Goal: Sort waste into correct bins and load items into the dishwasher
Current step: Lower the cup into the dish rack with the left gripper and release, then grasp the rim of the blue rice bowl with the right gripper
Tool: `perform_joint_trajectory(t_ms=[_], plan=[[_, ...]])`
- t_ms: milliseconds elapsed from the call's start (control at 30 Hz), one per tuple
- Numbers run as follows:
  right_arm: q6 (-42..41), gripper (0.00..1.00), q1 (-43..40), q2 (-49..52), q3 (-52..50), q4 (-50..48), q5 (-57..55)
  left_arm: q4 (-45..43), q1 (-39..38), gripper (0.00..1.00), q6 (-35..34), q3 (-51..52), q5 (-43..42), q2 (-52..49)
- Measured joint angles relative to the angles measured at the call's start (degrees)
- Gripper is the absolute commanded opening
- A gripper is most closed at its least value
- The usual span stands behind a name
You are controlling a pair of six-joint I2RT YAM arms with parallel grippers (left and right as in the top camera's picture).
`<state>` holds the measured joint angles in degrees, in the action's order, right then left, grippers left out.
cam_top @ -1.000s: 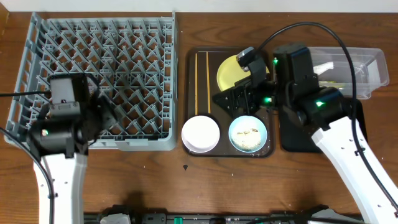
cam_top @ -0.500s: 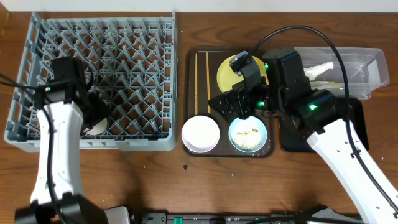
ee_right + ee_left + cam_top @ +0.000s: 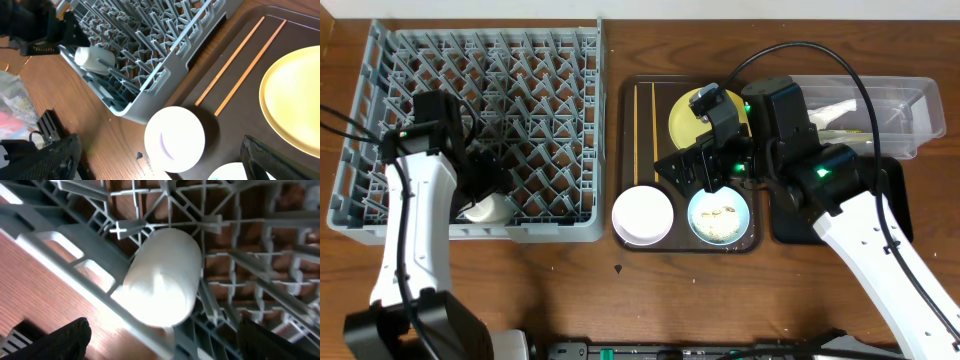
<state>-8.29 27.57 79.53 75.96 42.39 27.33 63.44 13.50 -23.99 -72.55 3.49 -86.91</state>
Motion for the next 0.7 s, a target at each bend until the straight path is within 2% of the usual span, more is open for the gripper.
perform_joint_trajectory(t_ms=[133, 233, 433, 567, 600, 700], plan=[[0.00, 0.99, 0.00, 0.00, 0.00, 0.13, -0.02, 0.31, 0.00, 0.91, 3.34, -2.45, -4.85, 4.72], [-0.26, 0.98, 0.00, 0.00, 0.00, 0.70, -0.72, 0.22, -0.22, 0.91, 8.57, -3.85, -11.98, 9.25], [-8.09, 0.74, 0.79, 2.03, 0.04, 9.62, -10.62, 0.39, -3.89, 0.91, 17.44, -4.33, -23.61, 18.80], [-14.38, 0.59, 3.21, 7.63, 0.04, 14.34, -16.96, 0.59, -5.97, 0.91, 19.65, -4.37, -26.34, 23.12], [-15.61, 0.50, 4.11, 9.51, 0.04, 14.62, -17.92, 0.63, -6.25, 0.91, 19.89, -4.37, -26.75, 23.96], [-18.82, 0.43, 6.27, 14.36, 0.02, 15.08, -20.02, 0.66, -6.45, 0.91, 20.44, -4.37, -27.41, 25.38]])
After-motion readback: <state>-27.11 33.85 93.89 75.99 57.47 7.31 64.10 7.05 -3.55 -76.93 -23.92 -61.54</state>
